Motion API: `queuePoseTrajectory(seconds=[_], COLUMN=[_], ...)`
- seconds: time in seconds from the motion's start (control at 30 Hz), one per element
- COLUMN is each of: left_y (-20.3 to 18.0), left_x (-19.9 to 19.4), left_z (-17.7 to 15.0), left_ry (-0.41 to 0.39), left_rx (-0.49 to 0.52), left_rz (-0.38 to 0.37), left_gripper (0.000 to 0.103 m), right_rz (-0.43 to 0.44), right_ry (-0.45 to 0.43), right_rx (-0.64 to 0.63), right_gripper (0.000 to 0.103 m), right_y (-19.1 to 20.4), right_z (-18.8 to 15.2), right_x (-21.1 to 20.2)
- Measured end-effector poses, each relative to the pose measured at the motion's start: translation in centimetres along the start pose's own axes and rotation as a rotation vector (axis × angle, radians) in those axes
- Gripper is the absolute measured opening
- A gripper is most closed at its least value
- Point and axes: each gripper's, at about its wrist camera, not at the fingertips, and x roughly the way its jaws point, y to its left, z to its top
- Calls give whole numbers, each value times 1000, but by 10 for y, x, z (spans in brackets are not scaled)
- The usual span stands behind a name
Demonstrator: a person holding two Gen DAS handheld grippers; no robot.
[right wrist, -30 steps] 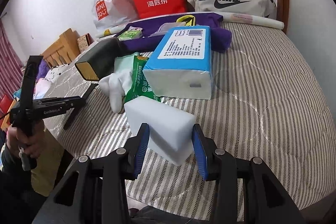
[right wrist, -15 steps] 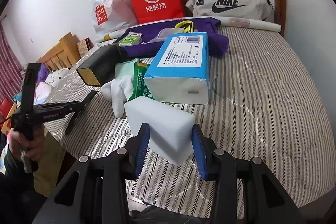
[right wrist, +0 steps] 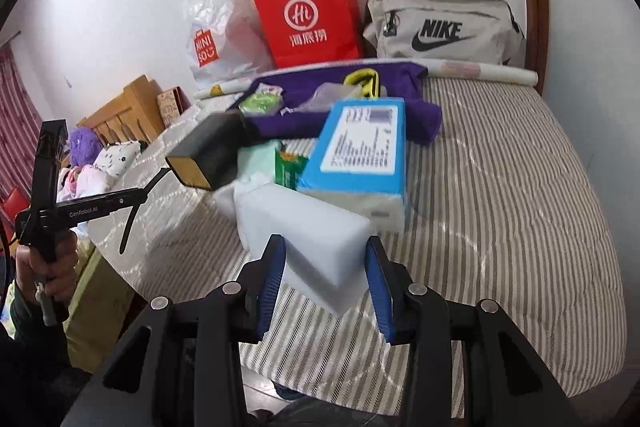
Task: Organize soft objects
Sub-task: 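Carry the watch strap and sponge over the purple towel with both tools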
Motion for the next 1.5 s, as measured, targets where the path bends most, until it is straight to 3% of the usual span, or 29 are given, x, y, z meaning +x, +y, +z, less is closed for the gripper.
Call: queuePoseTrajectory(seconds=[0.47, 0.77, 1.23, 1.5], left_y=[-4, 2, 4, 2], left_x=[-14, 4, 67, 115], left_z=[60, 104, 173, 207], left_ry=[-81, -94, -19, 43], left_rx=[14, -8, -25, -23], left_rz=[11, 10, -45, -56], left_gripper=[19, 19, 19, 19], right_rz=[14, 19, -72, -92], right_ry=[-62, -75, -62, -4], right_rx=[-42, -69, -51, -20], right_gripper=[41, 41, 41, 41], right_y=[11, 9, -18, -37], right_z=[70, 116, 184, 214], right_x=[16, 41, 103, 154])
